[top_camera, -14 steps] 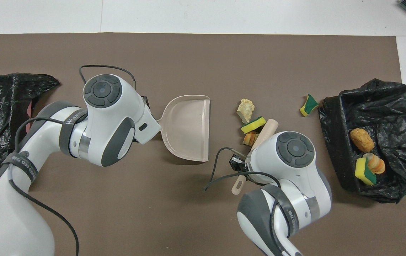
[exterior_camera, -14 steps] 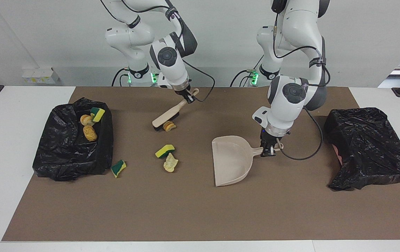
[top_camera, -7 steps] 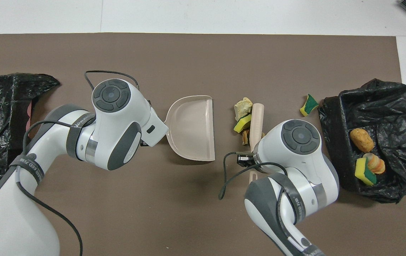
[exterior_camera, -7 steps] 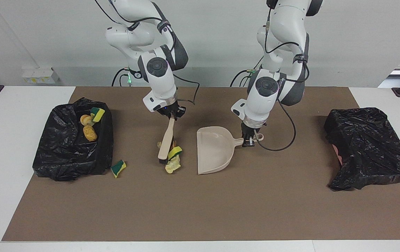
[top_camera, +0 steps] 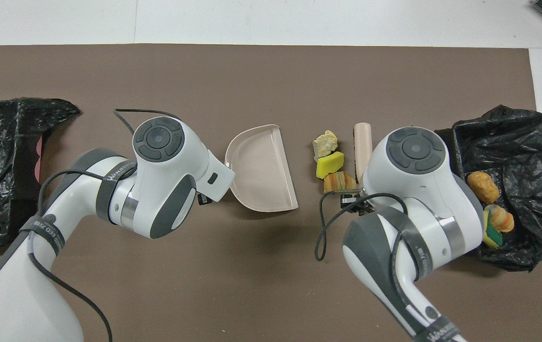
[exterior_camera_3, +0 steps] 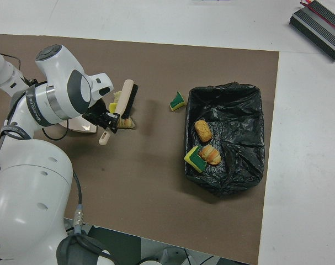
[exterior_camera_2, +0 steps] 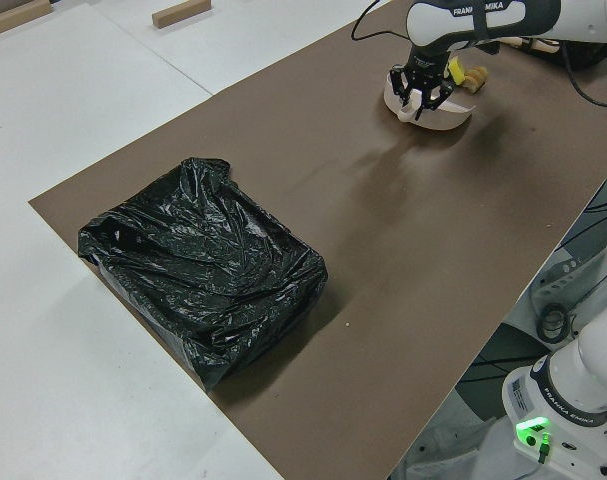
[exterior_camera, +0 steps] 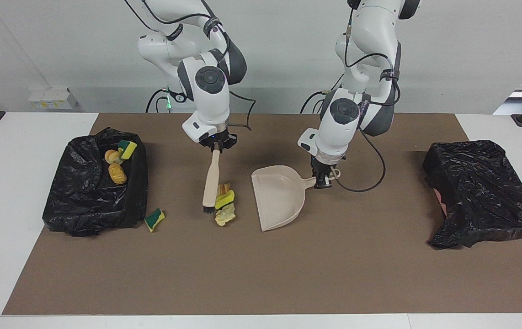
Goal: Sweep and dump trash in bin
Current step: 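Sweep the crusts and sponge into the dustpan with the right gripper's brush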
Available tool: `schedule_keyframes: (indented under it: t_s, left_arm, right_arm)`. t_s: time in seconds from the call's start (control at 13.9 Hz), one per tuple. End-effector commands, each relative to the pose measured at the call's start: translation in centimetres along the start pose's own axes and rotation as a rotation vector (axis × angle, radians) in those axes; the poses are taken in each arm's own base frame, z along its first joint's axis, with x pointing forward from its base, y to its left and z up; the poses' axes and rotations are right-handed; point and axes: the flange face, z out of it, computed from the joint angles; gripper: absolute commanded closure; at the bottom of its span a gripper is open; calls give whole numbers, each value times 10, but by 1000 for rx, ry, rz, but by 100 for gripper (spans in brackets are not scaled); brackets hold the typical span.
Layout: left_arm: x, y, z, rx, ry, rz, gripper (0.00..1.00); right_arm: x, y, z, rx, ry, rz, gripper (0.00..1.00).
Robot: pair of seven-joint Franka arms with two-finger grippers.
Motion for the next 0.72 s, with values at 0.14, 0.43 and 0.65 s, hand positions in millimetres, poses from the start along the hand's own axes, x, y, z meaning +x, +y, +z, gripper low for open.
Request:
schedule_keyframes:
  t_s: [0.14, 0.43, 0.65]
  left_arm:
    - [3, 12, -4, 13, 15, -1, 100]
    - [14, 22, -5, 25, 23, 25, 100]
    - [15, 22, -6, 27, 24, 25, 100]
  right_arm:
    - [31, 17, 50, -76, -17, -123, 100]
    - [15, -34, 60, -43, -47, -254, 100]
    - [-6, -84, 46, 68, -69, -362, 100]
